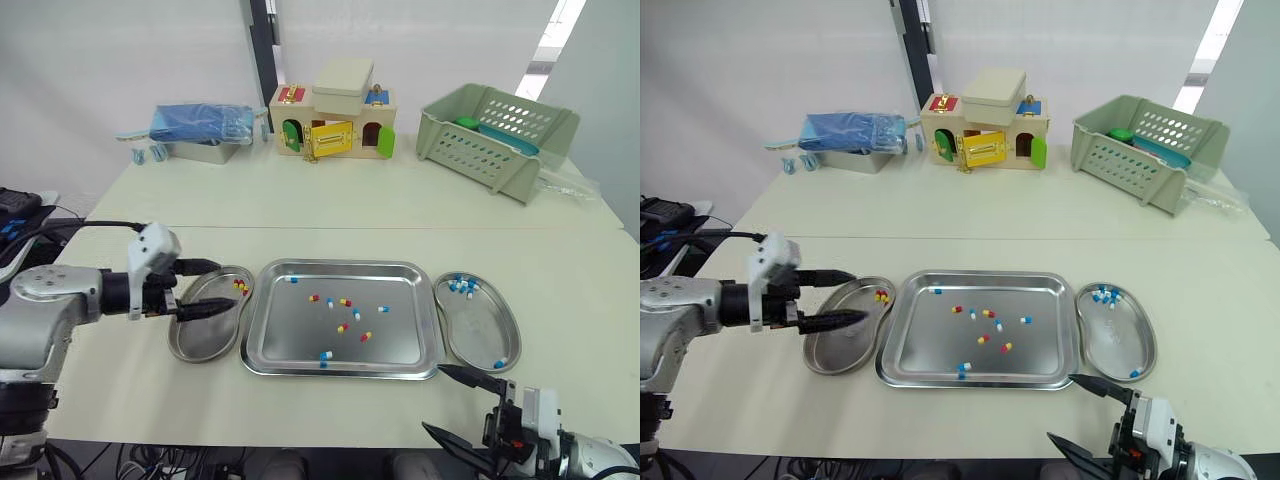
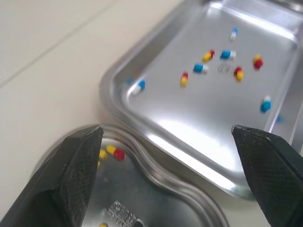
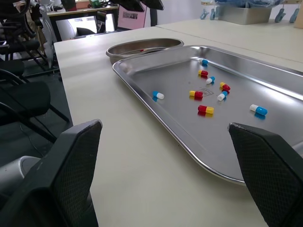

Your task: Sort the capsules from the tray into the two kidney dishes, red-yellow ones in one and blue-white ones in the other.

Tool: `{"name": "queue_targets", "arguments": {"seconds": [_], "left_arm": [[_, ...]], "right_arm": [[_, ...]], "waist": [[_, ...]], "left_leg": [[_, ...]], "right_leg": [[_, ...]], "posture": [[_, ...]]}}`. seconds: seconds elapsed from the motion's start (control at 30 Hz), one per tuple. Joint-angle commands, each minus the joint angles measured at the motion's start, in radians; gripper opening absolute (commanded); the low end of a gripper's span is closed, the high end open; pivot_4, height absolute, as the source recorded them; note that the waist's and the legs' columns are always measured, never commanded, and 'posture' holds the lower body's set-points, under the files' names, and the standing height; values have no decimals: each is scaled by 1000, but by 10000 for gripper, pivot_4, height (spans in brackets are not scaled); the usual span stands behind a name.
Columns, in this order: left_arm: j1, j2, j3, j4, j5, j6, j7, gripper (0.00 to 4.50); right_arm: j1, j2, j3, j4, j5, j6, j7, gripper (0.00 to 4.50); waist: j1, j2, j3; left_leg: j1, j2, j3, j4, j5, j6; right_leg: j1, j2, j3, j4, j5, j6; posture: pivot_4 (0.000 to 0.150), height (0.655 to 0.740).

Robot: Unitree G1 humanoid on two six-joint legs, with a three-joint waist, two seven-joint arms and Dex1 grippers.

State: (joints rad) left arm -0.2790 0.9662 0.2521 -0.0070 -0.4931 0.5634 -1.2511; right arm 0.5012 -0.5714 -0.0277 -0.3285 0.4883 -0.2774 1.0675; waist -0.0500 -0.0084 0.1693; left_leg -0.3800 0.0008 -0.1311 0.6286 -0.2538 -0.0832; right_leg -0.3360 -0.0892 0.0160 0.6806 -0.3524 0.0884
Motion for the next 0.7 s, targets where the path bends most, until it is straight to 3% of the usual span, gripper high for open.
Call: {"name": "queue_targets", "arguments": {"seconds": [0.03,0.4,0.7], "left_arm": [[35,9,59,-10,-41,14,3,44763],[54,49,98,-4,-175,194,-20,44763],[46,98,127,131,-101,123,28,44763]], "right_arm": [[11,-14,-26,-39,20,1,3,45000],[12,-25,-28,-51,22,12,4,45000],[1,-52,-116,-78,61,65,-31,45000]], "waist": [[-1,0,0],[1,0,0],[0,0,0]], "left_leg": [[0,0,0,0,0,0],[0,0,0,0,0,0],[0,0,0,0,0,0]], "right_leg": [[0,0,0,0,0,0],[0,0,0,0,0,0],[0,0,0,0,0,0]], "posture": [[1500,7400],[1500,7400],[1500,7400]]}}
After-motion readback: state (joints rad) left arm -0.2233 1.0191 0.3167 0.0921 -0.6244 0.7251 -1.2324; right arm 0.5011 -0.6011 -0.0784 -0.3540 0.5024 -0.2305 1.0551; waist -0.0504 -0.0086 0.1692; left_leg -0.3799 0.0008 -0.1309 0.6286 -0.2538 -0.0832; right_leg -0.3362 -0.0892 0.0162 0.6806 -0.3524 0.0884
